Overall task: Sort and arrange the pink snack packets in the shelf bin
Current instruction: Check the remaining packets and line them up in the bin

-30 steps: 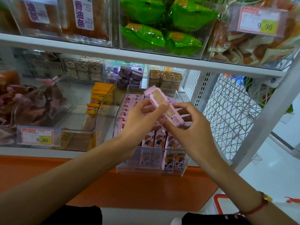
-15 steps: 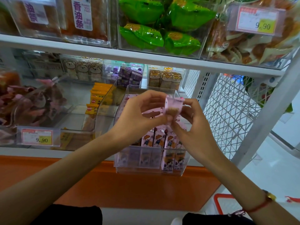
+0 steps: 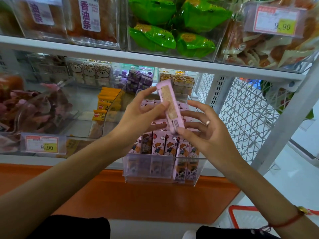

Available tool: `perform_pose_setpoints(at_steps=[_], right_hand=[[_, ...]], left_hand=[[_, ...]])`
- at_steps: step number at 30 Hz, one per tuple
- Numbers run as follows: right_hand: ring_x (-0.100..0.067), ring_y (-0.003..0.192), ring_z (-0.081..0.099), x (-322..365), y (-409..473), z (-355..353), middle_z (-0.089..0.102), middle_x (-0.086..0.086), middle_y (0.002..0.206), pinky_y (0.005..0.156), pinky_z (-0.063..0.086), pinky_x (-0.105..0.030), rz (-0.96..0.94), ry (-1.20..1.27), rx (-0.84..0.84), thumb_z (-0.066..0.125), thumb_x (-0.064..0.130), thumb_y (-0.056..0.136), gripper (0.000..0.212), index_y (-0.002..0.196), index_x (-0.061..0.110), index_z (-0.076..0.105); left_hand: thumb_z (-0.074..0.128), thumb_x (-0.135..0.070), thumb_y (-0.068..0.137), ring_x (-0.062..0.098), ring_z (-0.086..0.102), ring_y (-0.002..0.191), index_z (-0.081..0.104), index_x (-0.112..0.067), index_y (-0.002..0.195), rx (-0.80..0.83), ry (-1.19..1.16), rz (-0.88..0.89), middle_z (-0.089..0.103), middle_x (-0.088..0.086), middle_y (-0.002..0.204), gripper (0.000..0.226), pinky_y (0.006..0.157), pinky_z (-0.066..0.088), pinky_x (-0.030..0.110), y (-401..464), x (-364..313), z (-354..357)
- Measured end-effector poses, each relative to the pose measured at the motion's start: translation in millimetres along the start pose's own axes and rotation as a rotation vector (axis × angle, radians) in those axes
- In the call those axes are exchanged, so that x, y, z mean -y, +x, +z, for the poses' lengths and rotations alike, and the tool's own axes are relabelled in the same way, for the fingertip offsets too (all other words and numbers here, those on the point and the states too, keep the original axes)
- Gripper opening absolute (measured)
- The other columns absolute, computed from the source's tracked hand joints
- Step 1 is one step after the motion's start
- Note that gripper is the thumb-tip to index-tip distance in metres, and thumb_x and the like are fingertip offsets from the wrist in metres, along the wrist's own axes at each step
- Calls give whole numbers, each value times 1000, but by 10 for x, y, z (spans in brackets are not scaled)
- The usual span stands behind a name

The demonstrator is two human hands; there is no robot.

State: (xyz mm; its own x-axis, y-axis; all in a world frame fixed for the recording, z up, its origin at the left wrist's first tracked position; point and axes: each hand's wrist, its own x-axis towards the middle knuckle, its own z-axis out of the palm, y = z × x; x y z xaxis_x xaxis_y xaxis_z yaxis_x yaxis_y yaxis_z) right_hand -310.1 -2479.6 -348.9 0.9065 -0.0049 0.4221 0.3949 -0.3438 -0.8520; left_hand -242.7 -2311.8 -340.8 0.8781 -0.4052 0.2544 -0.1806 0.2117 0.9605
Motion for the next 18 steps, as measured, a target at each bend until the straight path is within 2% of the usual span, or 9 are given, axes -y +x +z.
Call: perform_pose_setpoints(at_steps=[4,7,9,12,16,18], right_hand=[[-8,94,69,50,-26,6,73,10,103,79,54,-19,-10,72,54,68,29,74,44,117,24,62],[-3,87,69,45,-13,10,72,15,98,72,52,-13,-1,100,-52,66,33,75,34,109,27,67],[-5,89,69,29,7,-1,73,12,98,76,54,-16,27,144,-111,65,36,74,34,106,25,69],[-8,93,69,4,13,-11,74,10,99,81,54,-20,53,155,-134,65,36,74,36,107,24,70],[-7,92,69,-2,2,-18,73,7,99,76,55,-18,48,147,-112,64,27,81,38,118,19,65],[-6,93,69,4,-9,-8,70,7,106,73,55,-17,32,129,-99,66,29,79,45,124,24,60]], left_hand=[[63,-32,88,12,73,79,43,-35,136,-75,-85,-191,76,2,87,52,61,56,21,30,12,-42],[64,-39,86,13,73,77,57,-26,123,-60,-72,-298,73,6,94,40,59,55,22,28,34,-31],[64,-42,86,14,73,81,60,-23,117,-42,-63,-344,72,7,103,37,59,56,22,19,68,-14],[66,-43,85,15,73,85,55,-23,123,-62,-60,-350,69,8,110,44,60,56,22,21,89,5],[70,-35,83,18,73,86,53,-23,123,-135,-124,-306,68,12,111,45,60,56,23,46,75,7],[72,-32,83,18,73,86,52,-24,122,-180,-136,-272,68,13,110,45,60,57,24,54,75,16]])
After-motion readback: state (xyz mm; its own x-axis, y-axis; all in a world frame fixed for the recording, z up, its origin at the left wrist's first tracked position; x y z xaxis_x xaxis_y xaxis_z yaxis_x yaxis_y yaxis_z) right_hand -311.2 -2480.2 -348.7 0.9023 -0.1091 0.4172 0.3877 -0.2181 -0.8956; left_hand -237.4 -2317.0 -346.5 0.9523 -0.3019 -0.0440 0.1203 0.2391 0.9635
